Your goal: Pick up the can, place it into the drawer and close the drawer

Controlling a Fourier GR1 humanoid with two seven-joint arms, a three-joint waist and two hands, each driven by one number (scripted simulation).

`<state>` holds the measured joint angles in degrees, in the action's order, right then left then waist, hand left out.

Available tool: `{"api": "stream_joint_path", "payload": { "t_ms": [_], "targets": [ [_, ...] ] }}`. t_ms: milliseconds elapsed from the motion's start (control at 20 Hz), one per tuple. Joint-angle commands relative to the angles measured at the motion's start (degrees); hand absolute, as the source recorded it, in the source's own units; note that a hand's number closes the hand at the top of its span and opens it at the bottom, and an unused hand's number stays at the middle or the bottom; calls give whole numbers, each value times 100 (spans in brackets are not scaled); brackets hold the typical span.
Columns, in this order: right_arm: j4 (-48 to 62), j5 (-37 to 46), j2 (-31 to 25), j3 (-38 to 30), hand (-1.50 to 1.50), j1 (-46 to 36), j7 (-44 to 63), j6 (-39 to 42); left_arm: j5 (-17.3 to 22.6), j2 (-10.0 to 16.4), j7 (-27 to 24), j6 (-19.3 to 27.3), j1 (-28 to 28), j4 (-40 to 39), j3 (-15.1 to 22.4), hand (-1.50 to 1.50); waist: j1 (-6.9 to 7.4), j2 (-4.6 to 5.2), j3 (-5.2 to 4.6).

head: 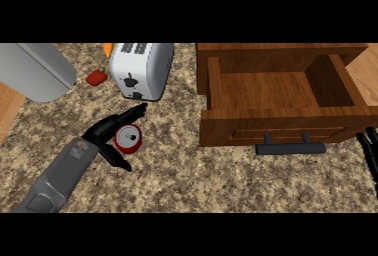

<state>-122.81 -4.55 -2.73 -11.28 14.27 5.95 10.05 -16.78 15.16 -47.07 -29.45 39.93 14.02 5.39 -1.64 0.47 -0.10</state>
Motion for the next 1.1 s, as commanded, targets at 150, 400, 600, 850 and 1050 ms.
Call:
{"api": "stream_joint_path", "payload": {
  "t_ms": [150, 400, 600, 850, 1050],
  "targets": [
    [-17, -55, -2, -104, -150, 71, -115, 56, -25, -162, -529, -773, 29, 27, 94, -150, 33, -13, 2],
    [217, -180, 8, -198, -150, 201, -351, 213, 134, -189, -590, -999, 40, 75, 18, 150, 30, -11, 4],
    [-25, -209, 50, -247, -150, 120, -94, 43, 134, -356, -522, -1164, -144, 154, 143, 150, 71, -24, 3],
    [-210, -240, 7, -221, -150, 215, -51, 155, 296, -550, -301, -1322, -56, 473, 168, 150, 77, -32, 5],
    [-249, -107, 108, -250, -150, 369, 1, 29, 1072, -529, 384, -260, -391, 742, -606, 150, 260, -96, 15]
  ]
}}
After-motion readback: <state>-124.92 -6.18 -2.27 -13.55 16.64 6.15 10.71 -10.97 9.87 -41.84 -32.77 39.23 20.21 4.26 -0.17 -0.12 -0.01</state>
